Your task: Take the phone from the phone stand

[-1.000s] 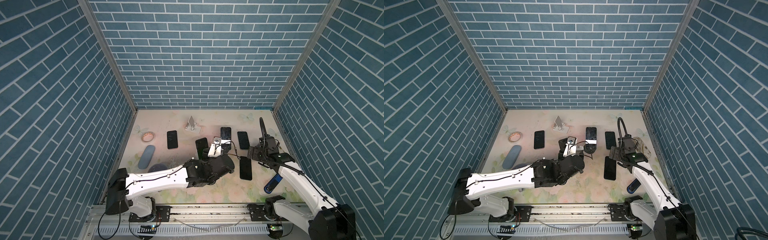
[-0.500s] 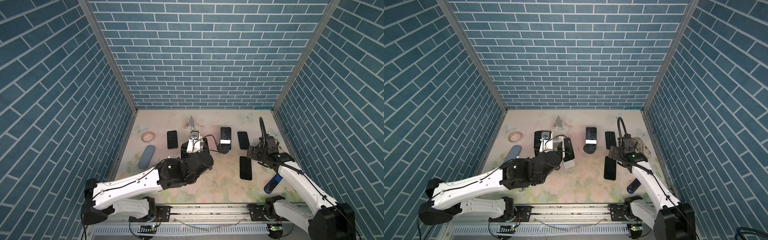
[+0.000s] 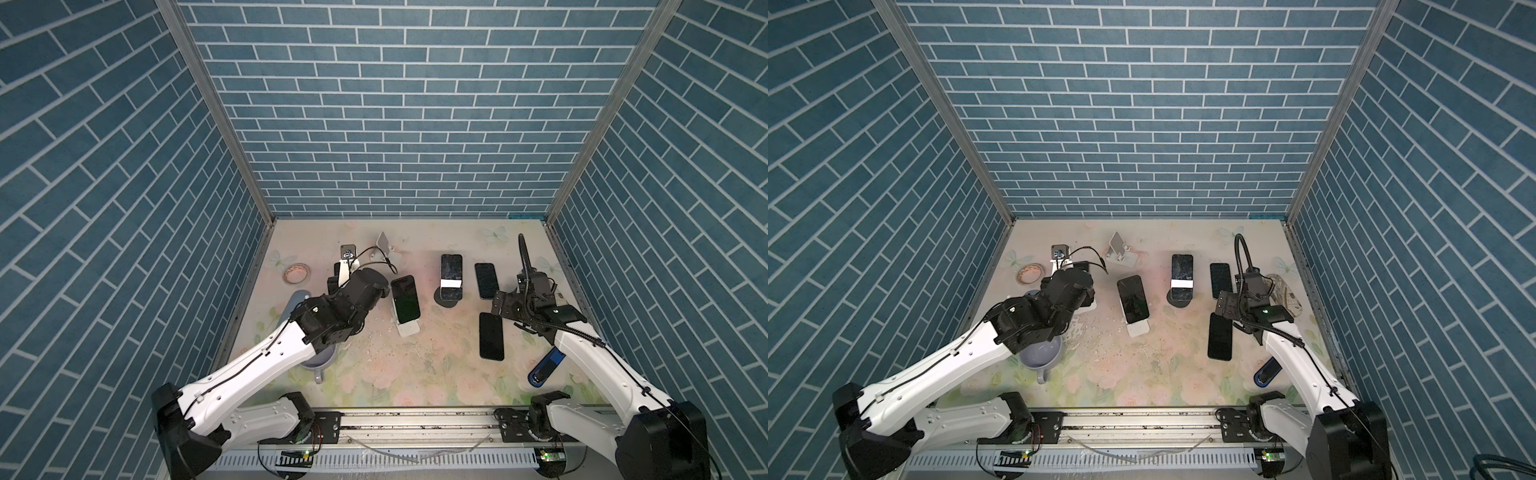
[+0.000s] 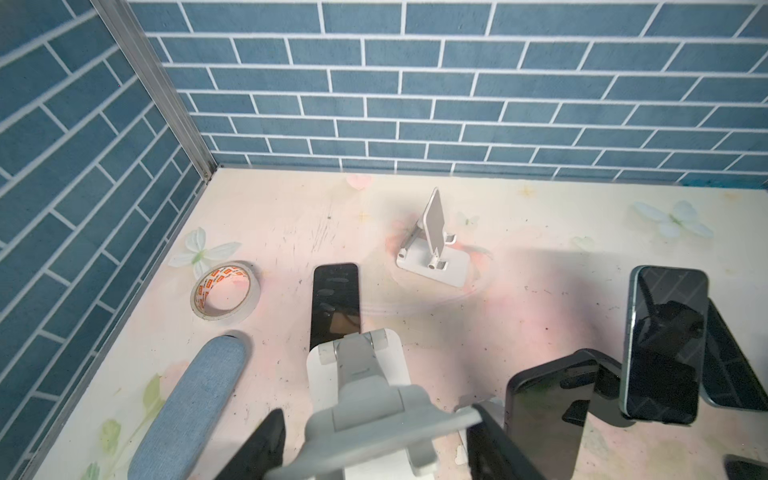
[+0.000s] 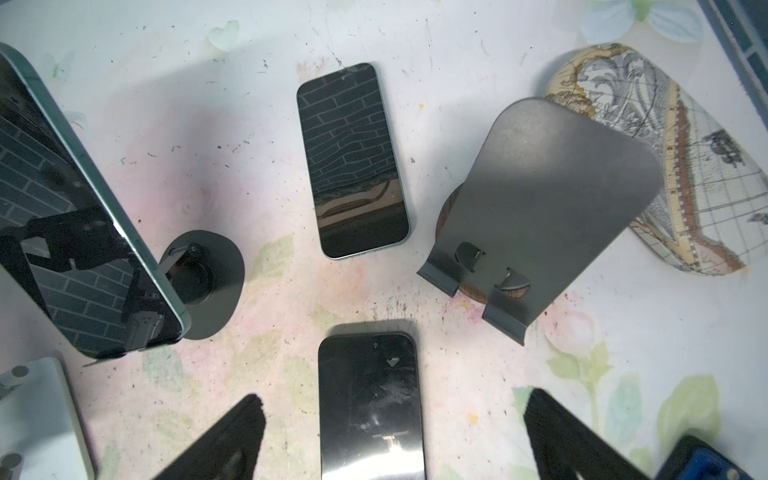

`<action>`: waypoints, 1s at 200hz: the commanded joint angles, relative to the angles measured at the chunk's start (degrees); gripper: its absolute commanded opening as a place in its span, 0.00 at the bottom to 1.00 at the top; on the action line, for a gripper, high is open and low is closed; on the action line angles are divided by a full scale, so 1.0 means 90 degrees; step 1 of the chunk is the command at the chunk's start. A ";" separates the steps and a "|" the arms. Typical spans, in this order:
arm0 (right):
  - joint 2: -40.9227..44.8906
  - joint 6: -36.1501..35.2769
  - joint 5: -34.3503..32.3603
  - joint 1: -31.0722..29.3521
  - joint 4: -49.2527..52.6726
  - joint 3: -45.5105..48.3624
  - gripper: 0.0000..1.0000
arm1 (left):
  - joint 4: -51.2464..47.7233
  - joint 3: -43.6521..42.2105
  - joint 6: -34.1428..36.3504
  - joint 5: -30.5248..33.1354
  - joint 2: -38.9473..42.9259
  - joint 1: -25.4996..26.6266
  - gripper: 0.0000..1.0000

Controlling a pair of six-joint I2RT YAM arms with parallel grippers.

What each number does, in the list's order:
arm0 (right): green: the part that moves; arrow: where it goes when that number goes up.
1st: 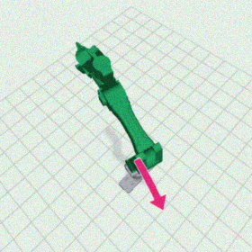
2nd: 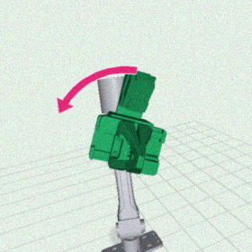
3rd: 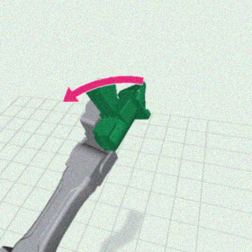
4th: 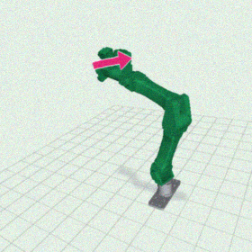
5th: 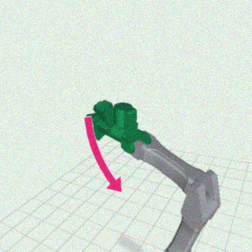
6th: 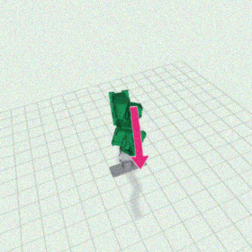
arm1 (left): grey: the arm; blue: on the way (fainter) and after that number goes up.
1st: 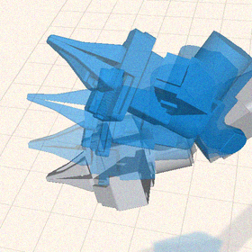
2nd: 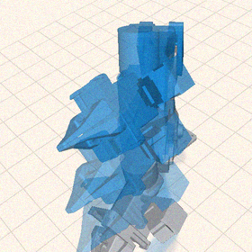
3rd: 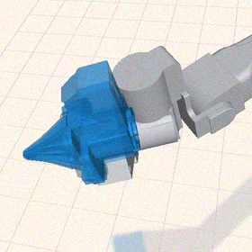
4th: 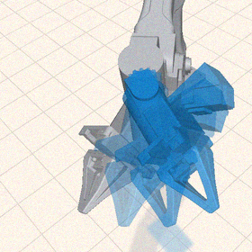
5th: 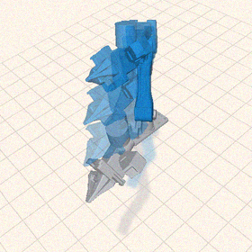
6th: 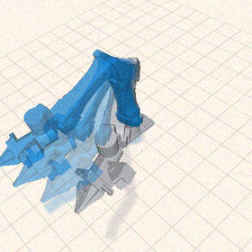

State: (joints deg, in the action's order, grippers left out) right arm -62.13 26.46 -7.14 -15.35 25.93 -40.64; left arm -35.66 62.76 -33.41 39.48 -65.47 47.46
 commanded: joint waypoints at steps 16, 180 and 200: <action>-0.0152 -0.0196 0.0090 0.0018 -0.0163 -0.0131 0.99 | 0.0882 -0.0080 0.0457 -0.0883 -0.0536 -0.0560 0.58; -0.0476 -0.0088 0.0213 0.0020 0.0214 -0.0771 0.99 | 0.3431 -0.0163 0.1105 -0.2885 -0.3326 -0.1909 0.58; -0.0555 -0.0061 0.0246 0.0017 0.0223 -0.0847 0.99 | 0.3428 -0.0109 0.1086 -0.2886 -0.3490 -0.1975 0.58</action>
State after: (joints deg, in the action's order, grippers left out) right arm -66.22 26.48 -5.78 -15.35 26.55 -45.50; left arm -5.96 60.38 -24.14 14.92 -95.44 30.55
